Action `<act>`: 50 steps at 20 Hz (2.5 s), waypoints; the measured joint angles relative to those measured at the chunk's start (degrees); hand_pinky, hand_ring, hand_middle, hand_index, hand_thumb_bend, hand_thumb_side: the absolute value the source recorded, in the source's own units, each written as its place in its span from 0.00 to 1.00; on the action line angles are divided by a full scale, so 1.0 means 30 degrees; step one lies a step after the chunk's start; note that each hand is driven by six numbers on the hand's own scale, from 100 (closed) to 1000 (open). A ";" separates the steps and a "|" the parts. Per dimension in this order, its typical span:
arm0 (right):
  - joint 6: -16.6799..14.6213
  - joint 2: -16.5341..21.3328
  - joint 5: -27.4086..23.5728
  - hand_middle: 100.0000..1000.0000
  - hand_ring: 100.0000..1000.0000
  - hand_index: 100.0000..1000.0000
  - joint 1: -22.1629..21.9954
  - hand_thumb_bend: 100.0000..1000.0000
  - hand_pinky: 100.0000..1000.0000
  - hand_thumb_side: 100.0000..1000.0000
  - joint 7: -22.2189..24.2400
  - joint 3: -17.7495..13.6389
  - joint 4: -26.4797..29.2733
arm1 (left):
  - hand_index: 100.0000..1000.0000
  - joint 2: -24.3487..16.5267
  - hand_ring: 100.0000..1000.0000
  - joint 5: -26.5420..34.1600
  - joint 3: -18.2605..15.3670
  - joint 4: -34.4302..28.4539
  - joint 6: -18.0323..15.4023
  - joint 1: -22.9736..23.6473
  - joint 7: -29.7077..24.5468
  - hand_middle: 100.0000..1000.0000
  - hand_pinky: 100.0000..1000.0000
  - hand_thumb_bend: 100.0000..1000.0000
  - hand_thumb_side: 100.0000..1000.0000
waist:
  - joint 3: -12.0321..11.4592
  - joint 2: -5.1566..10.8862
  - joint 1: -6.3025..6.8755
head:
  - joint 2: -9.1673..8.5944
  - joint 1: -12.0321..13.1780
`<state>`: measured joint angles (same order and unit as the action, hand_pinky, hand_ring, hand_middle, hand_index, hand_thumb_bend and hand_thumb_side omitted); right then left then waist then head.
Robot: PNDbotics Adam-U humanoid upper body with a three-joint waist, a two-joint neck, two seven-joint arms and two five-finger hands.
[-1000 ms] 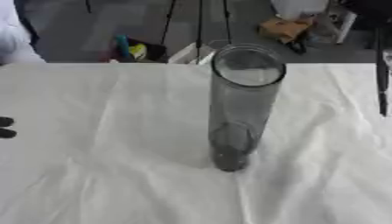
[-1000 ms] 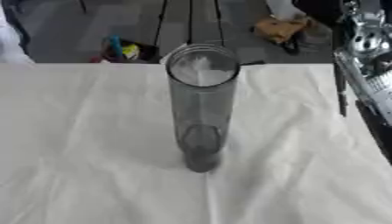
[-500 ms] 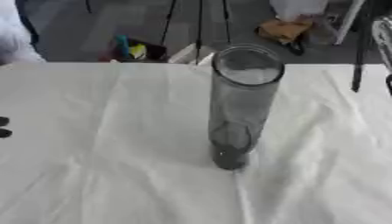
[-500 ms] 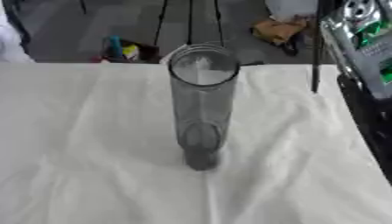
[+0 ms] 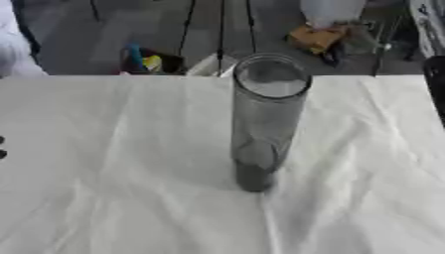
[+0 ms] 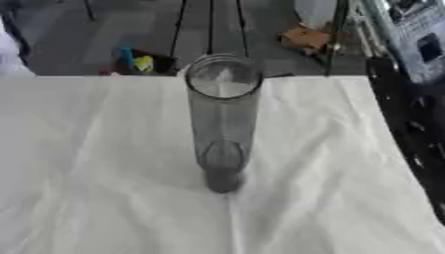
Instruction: Arrange flowers into the vase.
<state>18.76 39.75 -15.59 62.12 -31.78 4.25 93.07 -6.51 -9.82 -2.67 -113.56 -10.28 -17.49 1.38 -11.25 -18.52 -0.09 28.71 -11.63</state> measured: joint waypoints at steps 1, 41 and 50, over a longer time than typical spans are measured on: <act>0.0010 -0.0116 -0.0165 0.00 0.00 0.00 0.0200 0.00 0.00 0.21 -0.0113 0.0040 -0.0105 | 0.84 -0.0001 0.58 0.0005 0.0003 0.0000 -0.0002 0.0028 -0.0010 0.66 0.53 0.00 1.00 | 0.0003 0.0043 0.0000 | 0.0004 0.0005; 0.1123 -0.3161 -0.2246 0.00 0.00 0.00 0.2468 0.00 0.00 0.19 -0.1473 0.1266 0.0794 | 0.85 -0.0193 0.58 0.0554 0.0236 0.0000 0.0108 0.0087 -0.0409 0.66 0.52 0.00 1.00 | -0.0265 0.0970 -0.0007 | 0.0181 -0.0025; 0.1192 -0.3793 -0.2246 0.00 0.00 0.00 0.2293 0.00 0.00 0.18 -0.1554 0.1371 0.1559 | 0.85 -0.0176 0.58 0.0566 0.0238 0.0000 0.0127 -0.0038 -0.0476 0.66 0.52 0.00 1.00 | -0.0324 0.0970 -0.0025 | 0.0184 -0.0060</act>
<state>22.34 28.37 -22.32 68.99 -36.44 8.36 97.74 -7.04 -8.12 -1.95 -113.56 -9.90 -17.60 -0.04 -12.23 -15.61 -0.16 29.26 -11.81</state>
